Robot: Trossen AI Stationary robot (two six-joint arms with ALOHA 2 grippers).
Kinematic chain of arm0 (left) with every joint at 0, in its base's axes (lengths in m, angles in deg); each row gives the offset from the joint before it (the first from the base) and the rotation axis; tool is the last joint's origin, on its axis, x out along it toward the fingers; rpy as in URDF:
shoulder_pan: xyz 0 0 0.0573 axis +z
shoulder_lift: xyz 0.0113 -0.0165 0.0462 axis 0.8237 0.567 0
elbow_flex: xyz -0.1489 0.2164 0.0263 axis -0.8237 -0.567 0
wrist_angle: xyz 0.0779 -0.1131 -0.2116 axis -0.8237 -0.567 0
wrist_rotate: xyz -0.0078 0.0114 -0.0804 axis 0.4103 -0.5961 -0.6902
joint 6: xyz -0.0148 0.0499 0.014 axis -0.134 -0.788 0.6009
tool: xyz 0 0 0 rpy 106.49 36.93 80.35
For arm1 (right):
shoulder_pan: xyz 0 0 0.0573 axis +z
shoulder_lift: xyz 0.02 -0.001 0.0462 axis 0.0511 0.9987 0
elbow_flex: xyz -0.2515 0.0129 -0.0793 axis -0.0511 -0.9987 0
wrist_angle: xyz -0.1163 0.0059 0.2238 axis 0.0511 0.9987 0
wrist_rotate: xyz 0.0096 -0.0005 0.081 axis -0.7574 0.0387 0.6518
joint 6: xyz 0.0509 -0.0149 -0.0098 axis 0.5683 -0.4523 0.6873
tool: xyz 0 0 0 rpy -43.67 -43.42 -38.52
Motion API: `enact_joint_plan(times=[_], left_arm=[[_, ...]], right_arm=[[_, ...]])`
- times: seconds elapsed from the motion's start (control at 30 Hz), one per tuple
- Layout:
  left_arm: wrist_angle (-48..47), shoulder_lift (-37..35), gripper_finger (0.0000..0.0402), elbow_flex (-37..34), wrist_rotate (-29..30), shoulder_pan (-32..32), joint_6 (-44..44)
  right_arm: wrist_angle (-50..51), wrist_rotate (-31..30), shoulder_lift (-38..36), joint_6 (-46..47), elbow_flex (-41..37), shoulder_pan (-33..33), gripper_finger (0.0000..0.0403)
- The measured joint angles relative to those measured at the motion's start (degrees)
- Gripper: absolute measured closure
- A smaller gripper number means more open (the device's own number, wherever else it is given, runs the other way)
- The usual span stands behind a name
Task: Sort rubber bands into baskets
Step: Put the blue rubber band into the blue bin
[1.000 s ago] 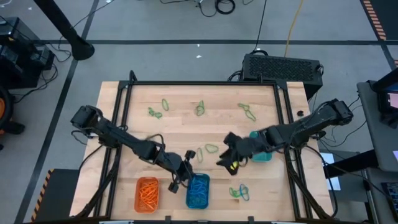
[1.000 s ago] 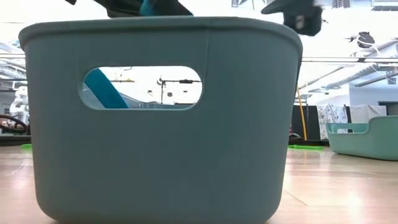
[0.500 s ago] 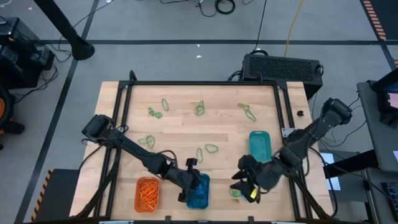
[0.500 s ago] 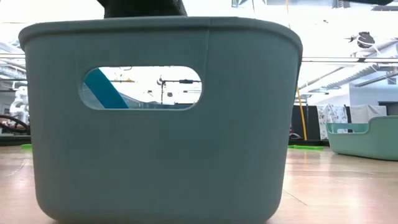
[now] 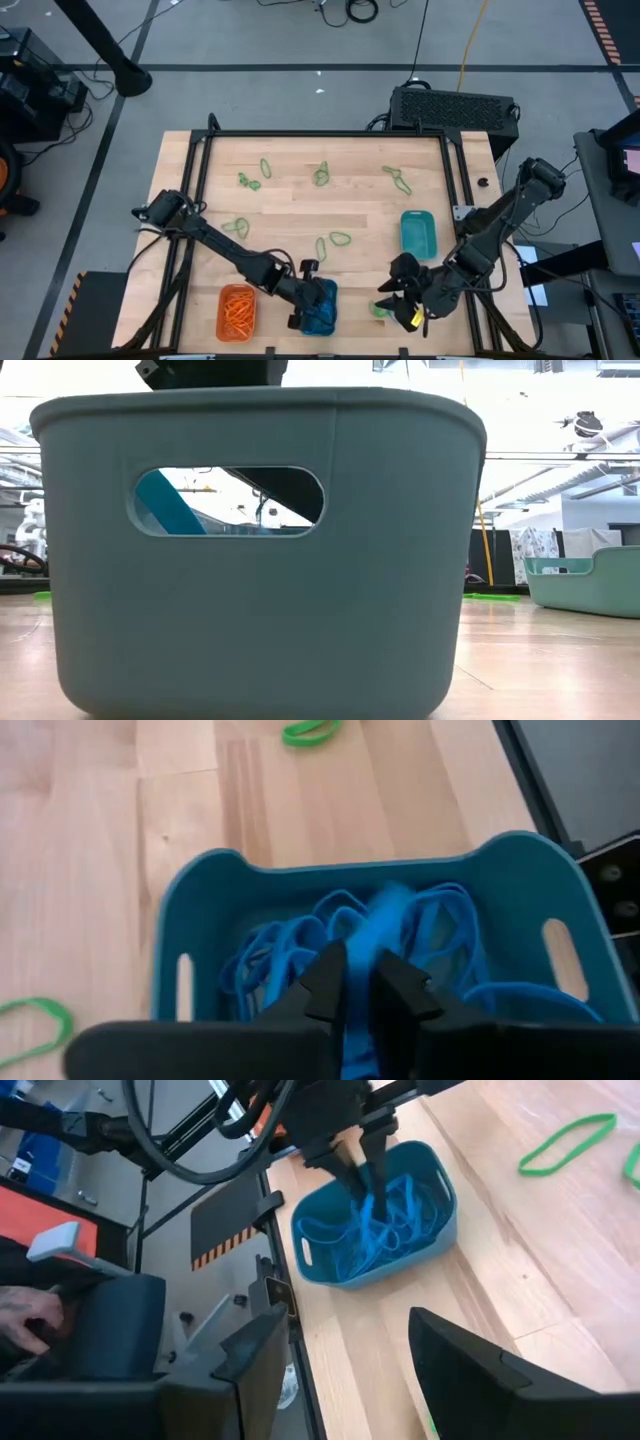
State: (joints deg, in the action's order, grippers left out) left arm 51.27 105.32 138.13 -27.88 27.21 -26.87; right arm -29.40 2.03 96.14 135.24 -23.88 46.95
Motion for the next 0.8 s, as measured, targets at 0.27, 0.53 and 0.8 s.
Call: enact_joint_plan(times=[0.27,0.53,0.8], left_arm=[[-3.31,-0.02,0.0277,0.23,-3.63,0.11,1.44],[-18.04,0.0,0.0236,10.27,-4.42,0.6,2.78],[-24.66,-0.07,0.0235,22.25,-4.02,2.68,-0.64]], right_arm=[[1.41,0.0,0.0,-0.08,0.02,-0.21,0.0204],[4.77,0.22,0.02,-0.04,0.02,-0.21,0.0204],[14.89,0.92,2.43,7.62,0.02,0.43,0.0204]])
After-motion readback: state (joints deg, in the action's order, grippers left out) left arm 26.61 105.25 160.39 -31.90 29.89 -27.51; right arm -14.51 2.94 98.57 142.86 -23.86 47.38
